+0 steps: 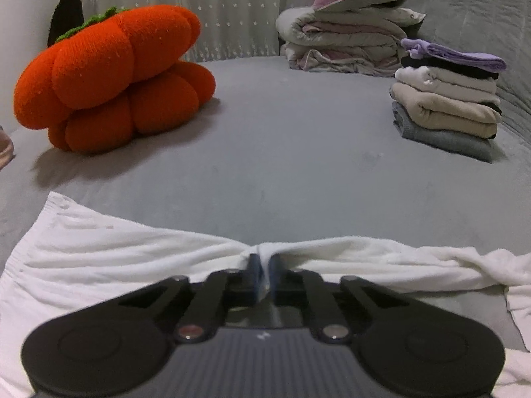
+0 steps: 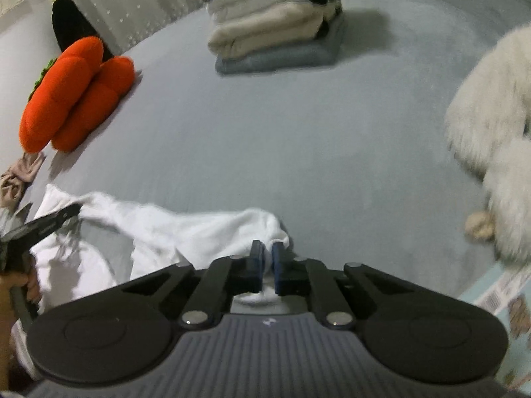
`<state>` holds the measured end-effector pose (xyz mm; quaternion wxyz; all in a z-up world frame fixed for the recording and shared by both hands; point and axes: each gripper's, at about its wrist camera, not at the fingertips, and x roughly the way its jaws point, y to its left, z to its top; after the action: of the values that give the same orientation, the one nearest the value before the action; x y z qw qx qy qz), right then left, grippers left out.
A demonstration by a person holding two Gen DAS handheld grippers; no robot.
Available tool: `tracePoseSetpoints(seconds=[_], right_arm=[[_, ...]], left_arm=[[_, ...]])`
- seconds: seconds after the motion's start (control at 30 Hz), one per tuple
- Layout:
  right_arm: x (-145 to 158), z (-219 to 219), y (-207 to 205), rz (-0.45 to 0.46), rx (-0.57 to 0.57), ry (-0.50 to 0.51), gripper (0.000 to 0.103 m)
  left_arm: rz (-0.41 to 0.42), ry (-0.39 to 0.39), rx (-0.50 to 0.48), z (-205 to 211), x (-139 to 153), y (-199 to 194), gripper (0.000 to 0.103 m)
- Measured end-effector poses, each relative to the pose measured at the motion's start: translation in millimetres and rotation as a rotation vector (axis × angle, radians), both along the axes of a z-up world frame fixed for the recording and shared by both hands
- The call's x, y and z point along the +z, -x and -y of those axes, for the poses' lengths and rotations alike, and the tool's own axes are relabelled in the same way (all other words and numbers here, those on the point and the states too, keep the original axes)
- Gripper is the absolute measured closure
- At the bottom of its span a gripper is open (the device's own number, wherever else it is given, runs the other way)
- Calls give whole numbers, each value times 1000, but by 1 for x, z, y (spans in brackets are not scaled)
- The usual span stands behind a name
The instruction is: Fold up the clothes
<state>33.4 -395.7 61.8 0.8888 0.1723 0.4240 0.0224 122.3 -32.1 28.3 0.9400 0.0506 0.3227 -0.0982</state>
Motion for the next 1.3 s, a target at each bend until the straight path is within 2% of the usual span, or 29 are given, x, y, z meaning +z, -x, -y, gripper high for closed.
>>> tracePoseSetpoints(seconds=[0.17,0.33,0.47,0.6,0.83,0.93,1.03,1.07,1.13,1.2,1.27,1.3], right_arm=[[27,-2,-6,127,-81,129,97],[54,6,-14,257,-192,173,97],[64,15,-25,329,-263,142,98],[57,21,-40,307,-281,122,98],[36,23,-51,209,-273,121,97],[28,18,-58,207,-252,135,97],[18,17,-65,194,-253,143,93],[15,19,-66,185,-261,140,88],[13,23,-64,174,-277,135,88],[12,28,-61,165,-292,132,81],[14,29,-56,158,-304,126,52],[14,30,-53,156,-307,119,51]], left_arm=[[36,53,51,-9,9,2,100],[72,155,102,-24,20,3,100],[113,219,121,-31,28,3,100],[87,227,95,-33,28,1,100],[54,101,9,-20,24,6,100],[48,87,8,-19,22,6,100],[37,87,14,-20,20,5,100],[33,86,15,-20,19,6,100],[27,79,11,-20,18,6,100],[21,73,5,-19,17,7,100],[18,70,-2,-20,16,8,99],[17,68,-5,-20,16,8,99]])
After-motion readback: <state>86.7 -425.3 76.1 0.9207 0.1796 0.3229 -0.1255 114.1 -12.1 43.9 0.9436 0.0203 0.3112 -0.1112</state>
